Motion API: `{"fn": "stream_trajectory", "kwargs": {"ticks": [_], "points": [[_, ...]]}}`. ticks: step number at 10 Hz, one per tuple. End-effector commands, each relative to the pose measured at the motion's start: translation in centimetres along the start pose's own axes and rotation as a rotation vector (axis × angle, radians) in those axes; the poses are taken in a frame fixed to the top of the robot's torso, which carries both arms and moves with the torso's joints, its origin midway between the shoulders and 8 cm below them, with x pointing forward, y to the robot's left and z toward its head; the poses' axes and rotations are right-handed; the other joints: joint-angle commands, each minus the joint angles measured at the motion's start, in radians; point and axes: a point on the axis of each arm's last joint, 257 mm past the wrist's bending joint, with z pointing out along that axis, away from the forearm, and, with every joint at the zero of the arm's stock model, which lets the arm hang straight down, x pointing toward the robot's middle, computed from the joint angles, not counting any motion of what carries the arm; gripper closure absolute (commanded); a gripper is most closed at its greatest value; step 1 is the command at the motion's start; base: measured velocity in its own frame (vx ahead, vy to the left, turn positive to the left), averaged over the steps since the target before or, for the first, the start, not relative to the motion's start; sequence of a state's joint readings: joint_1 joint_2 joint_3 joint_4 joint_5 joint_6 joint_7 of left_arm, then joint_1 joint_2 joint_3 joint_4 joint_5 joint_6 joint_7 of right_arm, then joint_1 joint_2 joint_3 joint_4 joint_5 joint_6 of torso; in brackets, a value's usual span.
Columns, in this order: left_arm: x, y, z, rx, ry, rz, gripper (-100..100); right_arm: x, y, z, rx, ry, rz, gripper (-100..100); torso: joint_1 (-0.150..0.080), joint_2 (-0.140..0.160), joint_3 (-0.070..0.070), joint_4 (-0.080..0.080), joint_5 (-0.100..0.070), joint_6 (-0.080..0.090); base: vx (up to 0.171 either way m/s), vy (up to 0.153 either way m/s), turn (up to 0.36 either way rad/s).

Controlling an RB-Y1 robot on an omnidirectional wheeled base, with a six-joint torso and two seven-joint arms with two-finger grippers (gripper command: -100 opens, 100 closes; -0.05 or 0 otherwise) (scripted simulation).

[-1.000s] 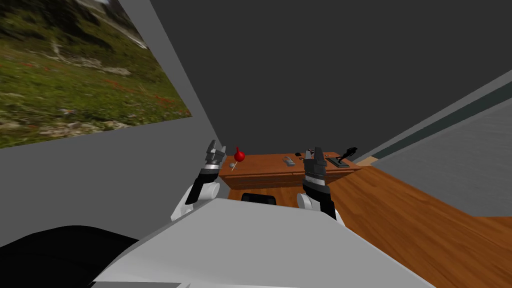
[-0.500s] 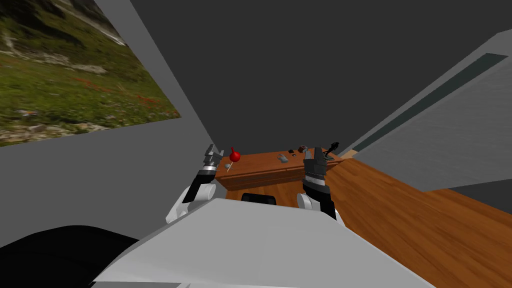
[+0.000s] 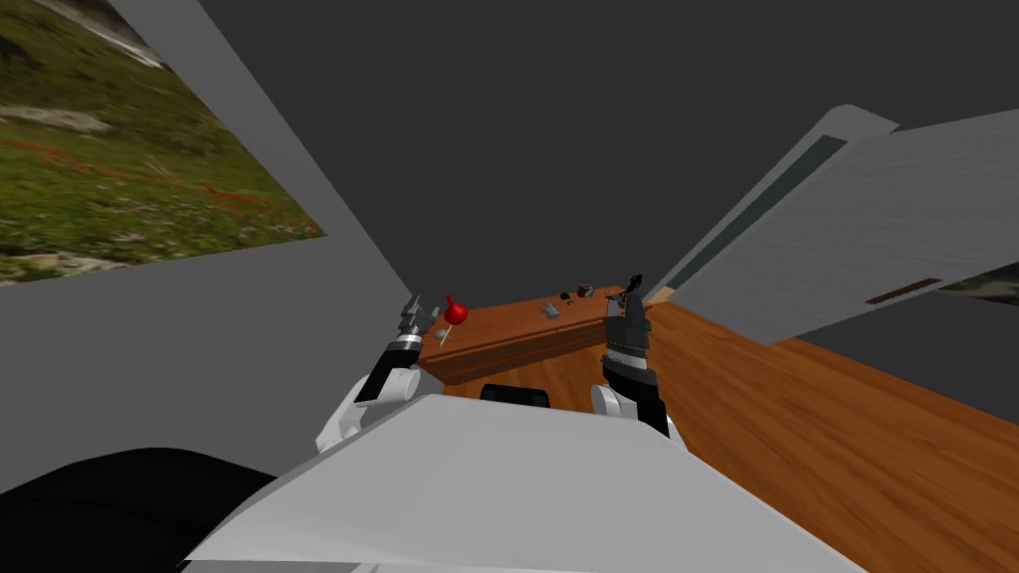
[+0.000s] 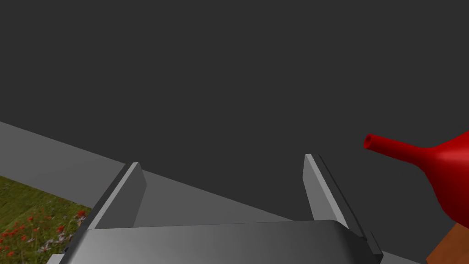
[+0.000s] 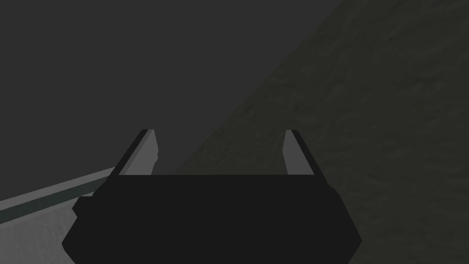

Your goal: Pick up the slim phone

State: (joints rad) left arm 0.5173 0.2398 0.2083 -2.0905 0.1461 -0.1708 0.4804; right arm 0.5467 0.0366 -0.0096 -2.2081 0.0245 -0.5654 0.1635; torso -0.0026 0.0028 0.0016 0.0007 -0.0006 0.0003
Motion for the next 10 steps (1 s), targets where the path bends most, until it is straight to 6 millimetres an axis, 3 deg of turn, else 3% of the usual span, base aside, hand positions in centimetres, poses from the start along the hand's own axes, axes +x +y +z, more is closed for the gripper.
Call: {"fn": "stream_trajectory", "kwargs": {"ticks": [1, 2, 3, 4, 5, 6, 7, 8, 9, 10], "points": [[-1.5, 1.0, -0.2, -0.026, -0.029, -0.037, -100, 0.0, 0.0, 0.0, 0.000, 0.000, 0.000, 0, 0.000, 0.000, 0.000, 0.000, 0.000, 0.000, -0.028, -0.040, -0.117], [-4.3, 2.3, -0.8, -0.069, -0.085, -0.058, -100, 0.0, 0.0, 0.0, 0.000, 0.000, 0.000, 0, 0.001, 0.000, 0.000, 0.000, 0.000, -0.001, -0.027, -0.050, -0.240], [-4.4, 2.5, -0.9, -0.071, -0.089, -0.082, -100, 0.0, 0.0, 0.0, 0.000, 0.000, 0.000, 0, 0.001, 0.000, 0.000, 0.000, 0.000, 0.000, -0.021, -0.039, -0.150], [-7.0, 3.3, -1.5, -0.104, -0.143, -0.106, -100, 0.0, 0.0, 0.0, 0.000, 0.000, 0.000, 0, 0.001, 0.000, 0.000, 0.000, 0.000, -0.001, -0.017, -0.047, -0.308], [-7.5, 3.9, -1.7, -0.114, -0.155, -0.130, -100, 0.0, 0.0, 0.0, 0.000, 0.000, 0.000, 0, 0.001, -0.001, 0.000, 0.000, 0.000, 0.000, -0.019, -0.035, -0.130], [-10.2, 4.9, -2.6, -0.148, -0.217, -0.154, -100, 0.0, 0.0, 0.0, 0.000, 0.000, 0.000, 0, 0.002, 0.000, 0.000, 0.000, 0.000, -0.001, -0.026, -0.057, -0.330], [-10.6, 5.3, -2.8, -0.153, -0.226, -0.179, -100, 0.0, 0.0, 0.0, 0.000, 0.000, 0.000, 0, 0.001, 0.000, 0.000, 0.000, 0.000, 0.000, -0.019, -0.039, -0.124], [-13.4, 6.2, -4.0, -0.185, -0.292, -0.205, -100, 0.0, 0.0, 0.0, 0.000, 0.000, 0.000, 0, 0.002, 0.000, 0.000, 0.000, 0.000, -0.001, -0.009, -0.046, -0.264], [-13.7, 6.6, -4.2, -0.188, -0.302, -0.230, -100, 0.0, 0.0, 0.0, 0.000, 0.000, 0.000, 0, 0.001, -0.001, 0.000, 0.000, 0.000, 0.000, -0.006, -0.033, -0.150], [-16.8, 7.8, -5.9, -0.225, -0.379, -0.255, -100, 0.0, 0.0, 0.0, 0.000, 0.000, 0.000, 0, 0.002, -0.001, -0.001, 0.000, 0.000, -0.001, -0.010, -0.042, -0.247]]}}
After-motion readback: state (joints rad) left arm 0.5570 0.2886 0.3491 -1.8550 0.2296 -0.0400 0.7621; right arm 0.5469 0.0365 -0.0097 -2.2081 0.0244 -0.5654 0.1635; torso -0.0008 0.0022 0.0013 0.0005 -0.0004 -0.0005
